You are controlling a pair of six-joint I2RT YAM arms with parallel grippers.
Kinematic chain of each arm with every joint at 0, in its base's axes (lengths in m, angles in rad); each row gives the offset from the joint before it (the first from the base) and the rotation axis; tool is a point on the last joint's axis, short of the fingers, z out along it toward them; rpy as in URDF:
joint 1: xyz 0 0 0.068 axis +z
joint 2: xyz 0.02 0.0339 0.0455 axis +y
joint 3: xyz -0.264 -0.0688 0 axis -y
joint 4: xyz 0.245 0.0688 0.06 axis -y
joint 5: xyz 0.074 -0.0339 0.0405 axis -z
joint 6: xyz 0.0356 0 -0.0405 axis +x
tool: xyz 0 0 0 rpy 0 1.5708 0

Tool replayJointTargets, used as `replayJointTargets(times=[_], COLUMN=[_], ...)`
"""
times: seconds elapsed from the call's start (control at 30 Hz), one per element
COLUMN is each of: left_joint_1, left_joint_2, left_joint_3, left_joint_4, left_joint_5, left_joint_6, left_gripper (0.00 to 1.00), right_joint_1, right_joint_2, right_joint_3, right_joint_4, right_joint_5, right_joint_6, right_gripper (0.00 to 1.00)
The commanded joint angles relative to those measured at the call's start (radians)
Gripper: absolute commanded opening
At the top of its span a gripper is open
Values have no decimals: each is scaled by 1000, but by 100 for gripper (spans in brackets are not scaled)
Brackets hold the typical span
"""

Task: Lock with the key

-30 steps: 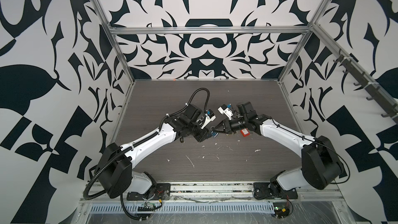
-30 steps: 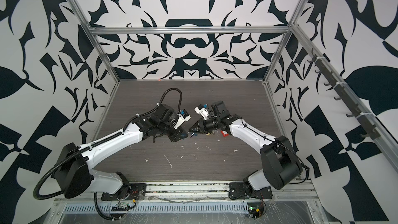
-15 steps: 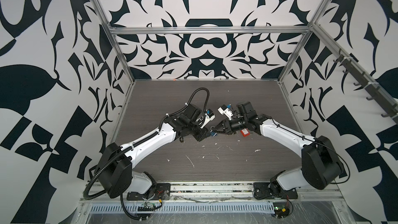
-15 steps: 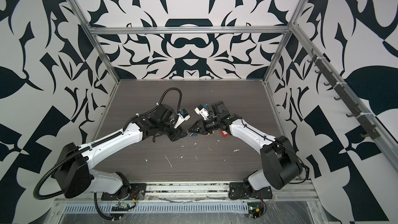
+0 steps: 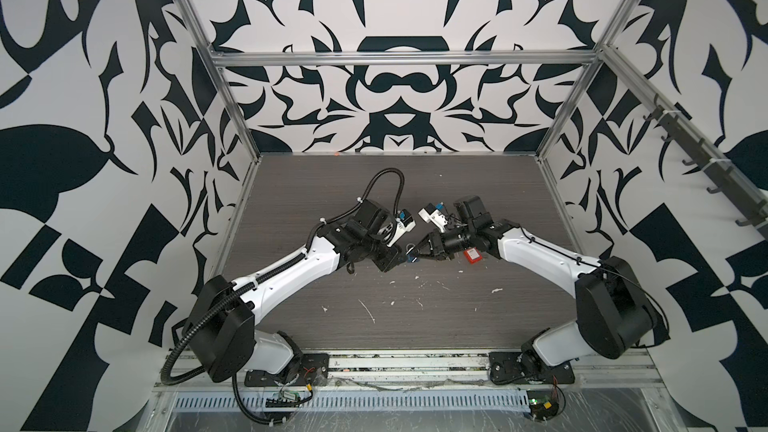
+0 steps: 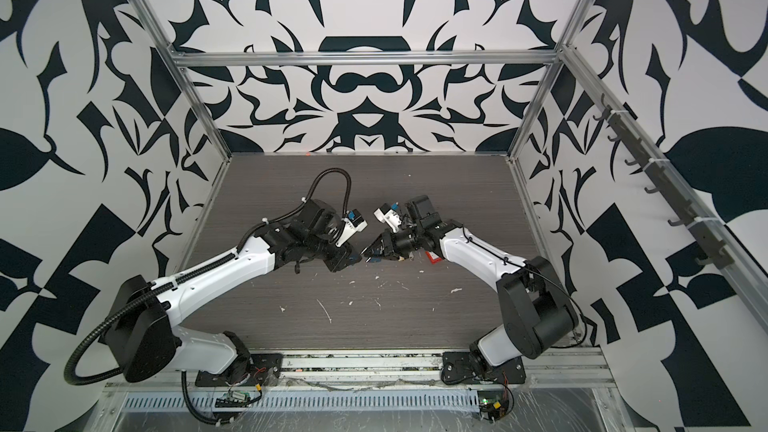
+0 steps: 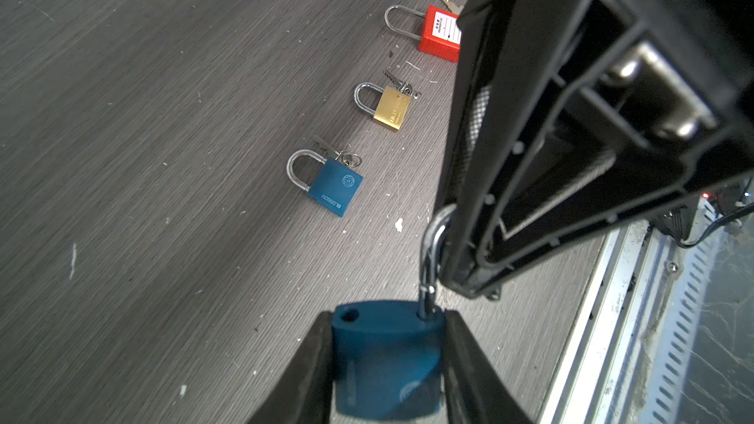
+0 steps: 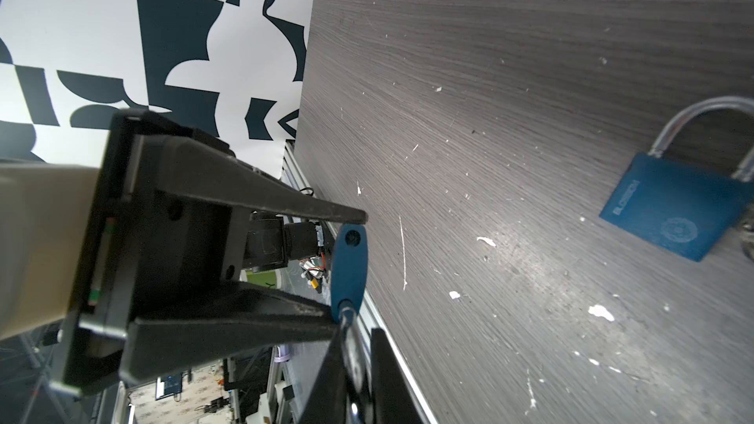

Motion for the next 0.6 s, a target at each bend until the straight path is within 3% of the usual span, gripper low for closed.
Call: replayJointTargets(times=[0.0,0.13,0.2,0.27,0.43,0.57], left_joint_1=[-1,1,14,28,43,54], left_joint_2=[2,12,14,-3,-125,-237], left_joint_3=[35,41,35,2,-175,-357], left_joint_4=[1,10,28,79,353,656], left_joint_5=[18,-33,-72,-110,-194,-103], left_joint_6=[15,13,-3,-28,-177,-341], left_gripper=[0,0,43,66,78,81], right_joint_1=[7,6,2,-3,-33,-71], right_joint_2=[-8,-8,-15,-23,-58,-81], right_joint_3=[37,43,49,59,22,-43], right_joint_4=[4,9,20,18,127,307], right_joint_5=[-15,2,27,65,148,141], right_joint_6=[-11,0,19,51,217,409], right_gripper=[0,0,0,0,0,0])
